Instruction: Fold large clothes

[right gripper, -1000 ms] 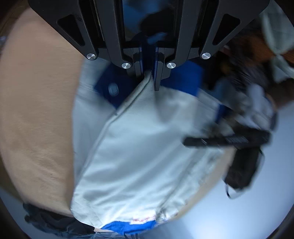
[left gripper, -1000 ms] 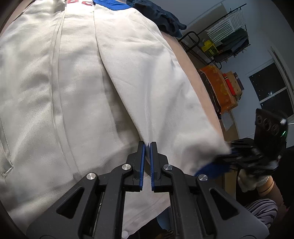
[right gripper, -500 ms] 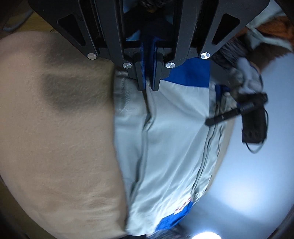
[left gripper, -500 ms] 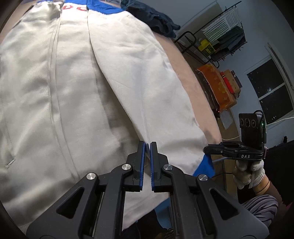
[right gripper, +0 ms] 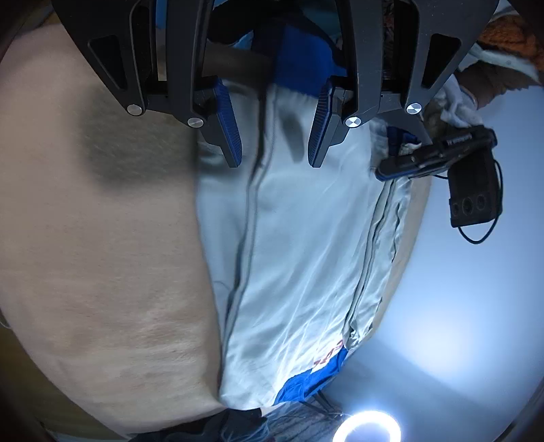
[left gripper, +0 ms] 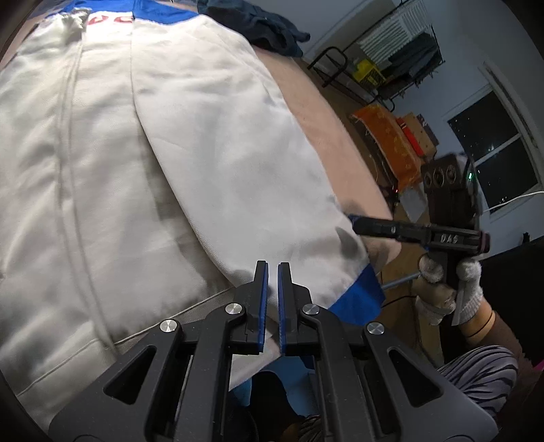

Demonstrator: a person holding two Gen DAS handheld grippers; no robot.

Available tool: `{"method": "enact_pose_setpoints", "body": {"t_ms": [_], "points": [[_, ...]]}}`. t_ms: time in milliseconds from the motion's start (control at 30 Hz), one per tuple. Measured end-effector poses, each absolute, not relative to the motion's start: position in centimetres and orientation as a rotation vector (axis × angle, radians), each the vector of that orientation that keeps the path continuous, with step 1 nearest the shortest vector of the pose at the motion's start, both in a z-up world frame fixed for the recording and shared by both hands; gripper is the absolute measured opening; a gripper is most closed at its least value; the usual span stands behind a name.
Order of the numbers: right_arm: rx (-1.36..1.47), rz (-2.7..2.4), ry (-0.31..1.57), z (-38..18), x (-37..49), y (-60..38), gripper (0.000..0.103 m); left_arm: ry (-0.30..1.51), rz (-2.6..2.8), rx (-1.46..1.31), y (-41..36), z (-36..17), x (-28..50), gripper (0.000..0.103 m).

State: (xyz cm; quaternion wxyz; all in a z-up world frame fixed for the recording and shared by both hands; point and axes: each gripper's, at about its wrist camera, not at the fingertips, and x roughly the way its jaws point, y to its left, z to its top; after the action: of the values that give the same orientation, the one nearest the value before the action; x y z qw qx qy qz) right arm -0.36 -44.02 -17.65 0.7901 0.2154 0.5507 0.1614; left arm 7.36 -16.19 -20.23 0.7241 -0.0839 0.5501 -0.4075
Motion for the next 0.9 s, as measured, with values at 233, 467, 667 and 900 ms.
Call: {"method": "enact_pose_setpoints", "body": {"t_ms": [233,467,667,900], "points": [[0.484,0.281,1.186,-18.6,1.7,-43.4,0.002,1.242,-0.919,-0.164,-17.3,-21.0,6.1,0.001],[0.380,0.193,1.141,-16.6,1.5,-44.4,0.002,1.244,-0.977,-0.090,-19.8,-21.6,4.5,0.001],[0.404,0.224,1.152,-17.7,-0.1,-45.3,0.025,1.227,-1.001,-0.123,-18.7,-19.8,4.3,0.001],[0.562,0.235,1.123,-19.5,-2.9,-48.4,0.064,1.164,-0.916,-0.151,-18.1,-19.2,6.4,0.001]]}}
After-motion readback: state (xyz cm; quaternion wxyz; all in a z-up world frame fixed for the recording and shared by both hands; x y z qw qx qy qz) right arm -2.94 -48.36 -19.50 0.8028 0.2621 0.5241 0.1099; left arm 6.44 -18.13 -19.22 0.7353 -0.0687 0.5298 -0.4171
